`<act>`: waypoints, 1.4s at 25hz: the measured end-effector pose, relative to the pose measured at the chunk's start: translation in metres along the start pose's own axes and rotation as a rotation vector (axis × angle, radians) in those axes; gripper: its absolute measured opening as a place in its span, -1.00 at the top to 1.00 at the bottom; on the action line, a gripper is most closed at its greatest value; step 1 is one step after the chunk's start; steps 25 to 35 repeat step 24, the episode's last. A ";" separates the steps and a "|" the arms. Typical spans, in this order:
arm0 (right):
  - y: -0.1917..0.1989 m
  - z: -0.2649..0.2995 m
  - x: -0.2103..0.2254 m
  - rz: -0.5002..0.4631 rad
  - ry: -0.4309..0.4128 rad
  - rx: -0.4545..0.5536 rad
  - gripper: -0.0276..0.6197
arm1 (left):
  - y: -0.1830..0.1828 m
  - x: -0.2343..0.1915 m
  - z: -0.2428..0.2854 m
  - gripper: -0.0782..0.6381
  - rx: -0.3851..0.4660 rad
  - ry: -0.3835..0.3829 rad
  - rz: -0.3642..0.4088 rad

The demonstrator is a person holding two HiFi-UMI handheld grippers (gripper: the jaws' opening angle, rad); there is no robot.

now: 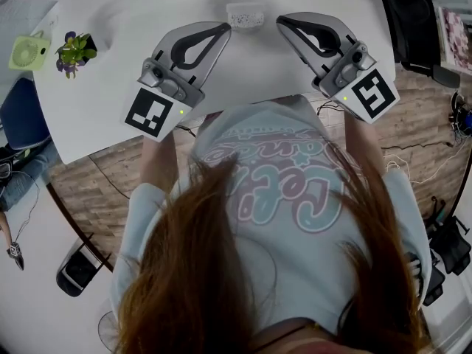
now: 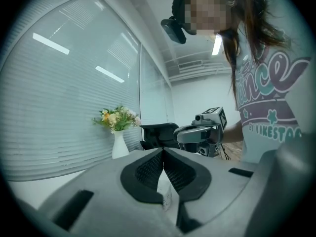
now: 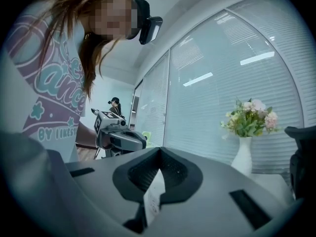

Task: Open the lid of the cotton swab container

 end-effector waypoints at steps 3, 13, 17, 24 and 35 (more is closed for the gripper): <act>0.002 0.000 0.000 -0.021 0.013 -0.013 0.90 | 0.001 0.000 0.002 0.76 0.002 -0.001 -0.002; 0.002 0.001 -0.001 -0.011 0.016 -0.008 0.90 | -0.003 -0.004 0.001 0.76 0.026 -0.019 -0.020; 0.003 0.001 -0.002 -0.008 0.013 -0.004 0.90 | -0.002 -0.003 0.003 0.76 0.011 -0.018 -0.009; 0.001 0.003 -0.005 -0.006 -0.001 0.010 0.90 | -0.004 -0.007 0.001 0.76 0.031 -0.033 -0.048; 0.001 0.003 -0.005 -0.006 -0.001 0.010 0.90 | -0.004 -0.007 0.001 0.76 0.031 -0.033 -0.048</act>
Point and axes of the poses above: the fingertips, and each gripper's own axes: z forward along the fingers, x to its right, y out of its underside, the point moved 3 cm from there along -z, backward along the fingers, and after that the axes turned 3 degrees about -z, right-handed, at the moved point
